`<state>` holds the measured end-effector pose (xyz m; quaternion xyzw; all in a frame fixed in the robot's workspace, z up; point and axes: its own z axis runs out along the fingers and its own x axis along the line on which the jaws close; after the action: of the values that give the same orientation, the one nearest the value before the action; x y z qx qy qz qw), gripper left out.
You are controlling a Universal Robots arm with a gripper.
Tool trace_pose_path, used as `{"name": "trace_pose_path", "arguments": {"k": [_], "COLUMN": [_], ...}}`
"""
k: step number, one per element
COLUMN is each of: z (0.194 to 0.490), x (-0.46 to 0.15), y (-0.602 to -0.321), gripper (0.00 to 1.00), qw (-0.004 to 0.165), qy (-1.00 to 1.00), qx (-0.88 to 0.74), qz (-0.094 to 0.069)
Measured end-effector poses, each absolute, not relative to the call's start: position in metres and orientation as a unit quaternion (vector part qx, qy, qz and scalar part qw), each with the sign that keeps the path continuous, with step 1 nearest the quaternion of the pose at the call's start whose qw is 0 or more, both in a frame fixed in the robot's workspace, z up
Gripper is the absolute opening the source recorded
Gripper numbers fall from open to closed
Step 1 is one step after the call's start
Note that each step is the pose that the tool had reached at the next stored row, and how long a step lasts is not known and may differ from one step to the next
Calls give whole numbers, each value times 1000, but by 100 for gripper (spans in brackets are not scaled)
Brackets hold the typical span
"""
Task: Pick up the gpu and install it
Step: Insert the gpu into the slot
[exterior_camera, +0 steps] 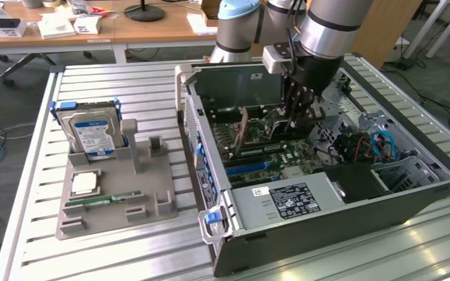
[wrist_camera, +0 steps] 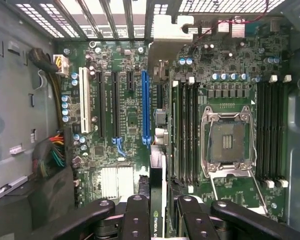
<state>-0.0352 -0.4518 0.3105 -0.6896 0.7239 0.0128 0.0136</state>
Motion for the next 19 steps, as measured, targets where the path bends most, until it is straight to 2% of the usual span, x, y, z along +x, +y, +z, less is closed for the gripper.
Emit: {"name": "trace_pose_path", "arguments": {"k": [19], "z": [307], "x": [-50], "y": [-452], "gripper": [26], "qw": [14], "qy": [724], "qx": [-690], "qz": [13]}}
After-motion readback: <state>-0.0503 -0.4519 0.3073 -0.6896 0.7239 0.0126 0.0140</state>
